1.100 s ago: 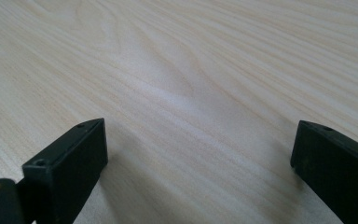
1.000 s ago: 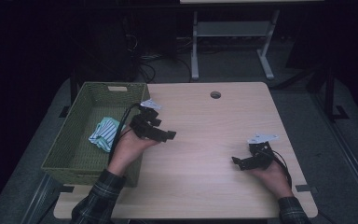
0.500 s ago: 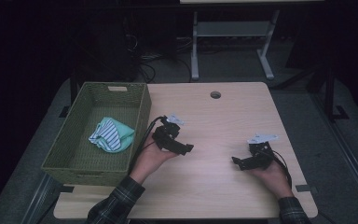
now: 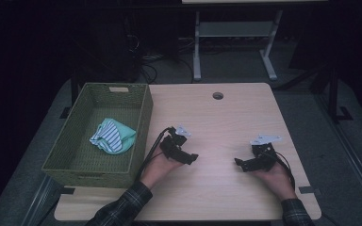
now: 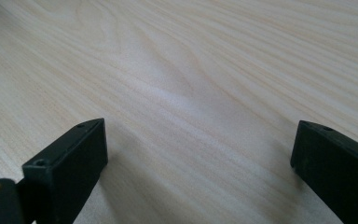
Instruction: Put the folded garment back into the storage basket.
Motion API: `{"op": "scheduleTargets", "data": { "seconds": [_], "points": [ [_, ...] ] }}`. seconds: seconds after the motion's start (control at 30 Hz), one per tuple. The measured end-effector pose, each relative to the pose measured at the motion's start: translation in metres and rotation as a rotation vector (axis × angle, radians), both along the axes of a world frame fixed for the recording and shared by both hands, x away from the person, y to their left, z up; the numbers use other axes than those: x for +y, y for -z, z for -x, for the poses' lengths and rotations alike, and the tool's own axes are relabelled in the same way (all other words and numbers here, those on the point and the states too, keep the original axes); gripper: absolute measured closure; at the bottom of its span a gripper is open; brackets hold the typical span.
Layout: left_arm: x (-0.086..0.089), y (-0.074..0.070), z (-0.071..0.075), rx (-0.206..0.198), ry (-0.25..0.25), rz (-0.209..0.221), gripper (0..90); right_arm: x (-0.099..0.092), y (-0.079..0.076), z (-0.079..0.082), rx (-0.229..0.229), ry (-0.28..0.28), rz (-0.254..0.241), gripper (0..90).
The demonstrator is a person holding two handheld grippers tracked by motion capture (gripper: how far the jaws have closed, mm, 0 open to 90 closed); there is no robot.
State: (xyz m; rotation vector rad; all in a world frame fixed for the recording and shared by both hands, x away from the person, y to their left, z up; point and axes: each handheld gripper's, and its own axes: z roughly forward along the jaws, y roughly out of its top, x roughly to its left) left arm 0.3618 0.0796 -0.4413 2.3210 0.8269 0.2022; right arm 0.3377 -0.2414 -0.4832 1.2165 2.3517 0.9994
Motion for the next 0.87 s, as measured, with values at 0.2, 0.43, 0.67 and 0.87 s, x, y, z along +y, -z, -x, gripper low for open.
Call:
{"op": "scheduleTargets", "data": {
  "seconds": [0.2, 0.43, 0.67, 0.87],
  "points": [
    [0.001, 0.017, -0.002, -0.002, -0.013, -0.023, 17.1, 0.000, 0.000, 0.000, 0.000, 0.000, 0.000, 3.2],
    [0.000, 0.025, -0.001, -0.034, -0.006, -0.059, 15.4, 0.000, 0.000, 0.000, 0.001, 0.000, 0.001, 3.2],
    [0.003, 0.030, 0.003, -0.077, 0.001, -0.022, 12.6, 0.000, 0.000, 0.000, 0.000, 0.000, 0.000, 3.2],
    [0.010, 0.037, 0.006, -0.121, 0.018, 0.038, 12.5, 0.000, 0.000, 0.000, -0.004, -0.002, 0.001, 3.2]
  ]
}}
